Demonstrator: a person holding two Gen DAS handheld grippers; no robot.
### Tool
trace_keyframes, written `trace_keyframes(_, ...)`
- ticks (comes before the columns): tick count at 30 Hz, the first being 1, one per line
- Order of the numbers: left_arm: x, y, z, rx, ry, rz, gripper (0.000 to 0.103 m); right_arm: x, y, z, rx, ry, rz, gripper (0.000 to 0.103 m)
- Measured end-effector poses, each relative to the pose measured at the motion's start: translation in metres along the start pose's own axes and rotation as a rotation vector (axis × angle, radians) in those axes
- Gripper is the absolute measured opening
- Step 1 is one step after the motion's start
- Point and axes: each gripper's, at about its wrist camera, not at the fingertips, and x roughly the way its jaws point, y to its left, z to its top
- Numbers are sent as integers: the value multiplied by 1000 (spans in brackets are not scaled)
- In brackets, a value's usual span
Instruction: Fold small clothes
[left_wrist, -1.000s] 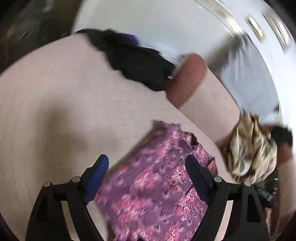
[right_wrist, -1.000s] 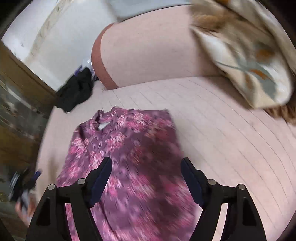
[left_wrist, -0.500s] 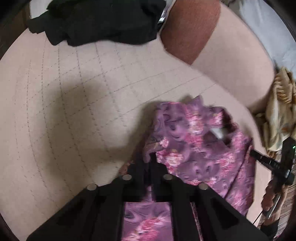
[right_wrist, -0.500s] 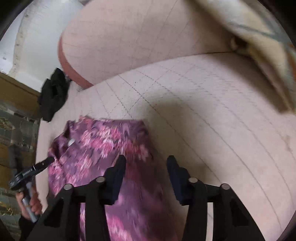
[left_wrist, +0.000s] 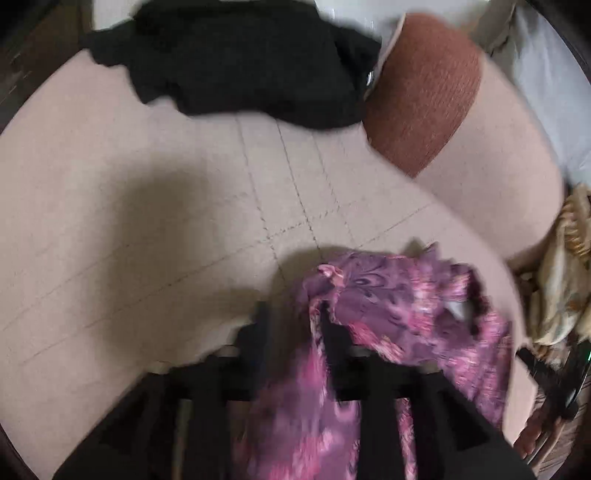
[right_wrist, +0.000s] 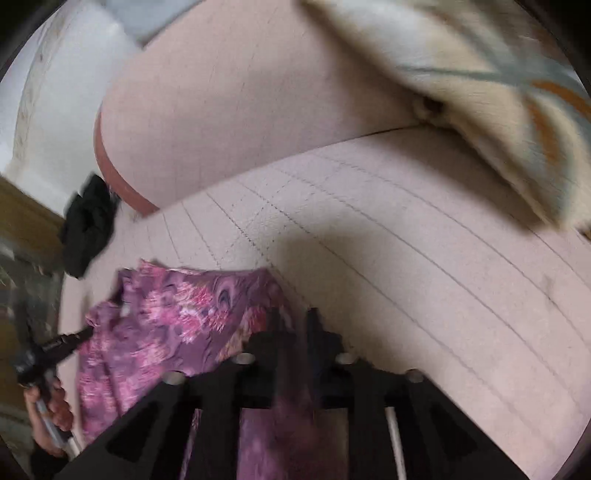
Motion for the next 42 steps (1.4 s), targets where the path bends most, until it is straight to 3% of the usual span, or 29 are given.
trace_keyframes(2,-44,4,-24,33,-96,-4,66,-42,4,-26,-11,-57,55,52)
trace_keyframes(3,-61,6,-39,50,-119,-8,70,-62,7,-44,-17,-71,67,67)
trace_keyframes(4,-77,8,-58,59,-133,-20,74,-77,5,-59,-21,-82,83,72)
trace_keyframes(7,-110,19,-119,39,-118,-26,74,-119,2,-137,-10,-70,154,72)
trace_keyframes(10,-137,24,-185,4,-88,-84,74,-135,8,-218,16,-12,228,72)
trace_keyframes(12,-150,19,-229,-9,-35,-144,74,-137,13,-264,33,19,226,72)
trace_keyframes(15,-164,1,-269,37,-6,-196,74,-136,17,-310,68,49,253,72)
trace_keyframes(17,-170,-10,-285,59,17,-212,74,-139,18,-327,67,55,209,68)
trace_keyframes(19,-181,-21,-301,82,29,-256,74,-147,28,-337,41,51,184,66)
trace_keyframes(22,-199,-34,-319,122,24,-270,74,-177,35,-347,46,24,234,66)
trace_keyframes(29,-244,-41,-335,153,-28,-259,74,-219,71,-347,1,-33,262,66)
trace_keyframes(36,-280,-28,-337,126,-102,-257,74,-219,90,-330,-16,-10,231,70)
trace_keyframes(42,-271,-35,-325,143,-100,-207,74,-196,95,-319,-41,46,209,80)
